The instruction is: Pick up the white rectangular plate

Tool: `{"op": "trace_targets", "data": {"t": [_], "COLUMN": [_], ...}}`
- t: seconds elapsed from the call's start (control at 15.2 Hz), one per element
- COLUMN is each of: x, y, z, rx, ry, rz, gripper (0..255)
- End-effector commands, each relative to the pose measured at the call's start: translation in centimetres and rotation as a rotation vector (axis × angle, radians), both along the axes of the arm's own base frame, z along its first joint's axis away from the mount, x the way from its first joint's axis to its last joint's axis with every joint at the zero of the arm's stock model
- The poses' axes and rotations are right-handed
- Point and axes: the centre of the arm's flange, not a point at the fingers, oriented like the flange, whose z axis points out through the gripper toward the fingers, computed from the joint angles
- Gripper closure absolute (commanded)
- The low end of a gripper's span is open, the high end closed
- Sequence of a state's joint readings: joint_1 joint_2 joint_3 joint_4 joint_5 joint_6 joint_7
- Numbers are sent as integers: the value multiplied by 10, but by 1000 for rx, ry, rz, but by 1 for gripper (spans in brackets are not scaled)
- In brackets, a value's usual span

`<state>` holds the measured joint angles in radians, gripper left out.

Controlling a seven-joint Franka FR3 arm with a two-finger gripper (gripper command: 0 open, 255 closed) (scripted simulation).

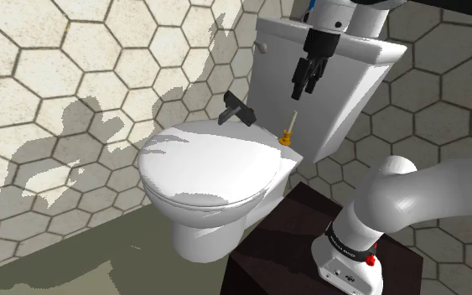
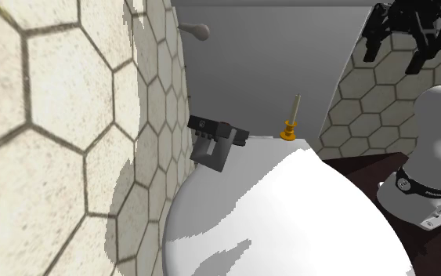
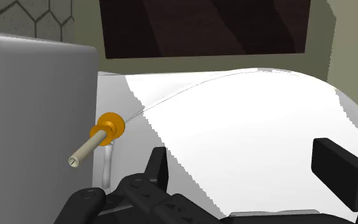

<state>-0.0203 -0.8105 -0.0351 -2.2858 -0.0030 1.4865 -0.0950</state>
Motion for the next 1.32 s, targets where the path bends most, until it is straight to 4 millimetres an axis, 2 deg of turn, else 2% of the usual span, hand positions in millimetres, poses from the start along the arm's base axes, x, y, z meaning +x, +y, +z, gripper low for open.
{"op": "trace_targets", "data": {"t": [0.0,0.66,1.25], "x": [0,73,130], "y": [0,36,41], "z": [0,-101,-203], "rx": [0,-618,-1174], "ry": [0,-9,-17], "rz": [0,516,981], "gripper": [0,0,0]}}
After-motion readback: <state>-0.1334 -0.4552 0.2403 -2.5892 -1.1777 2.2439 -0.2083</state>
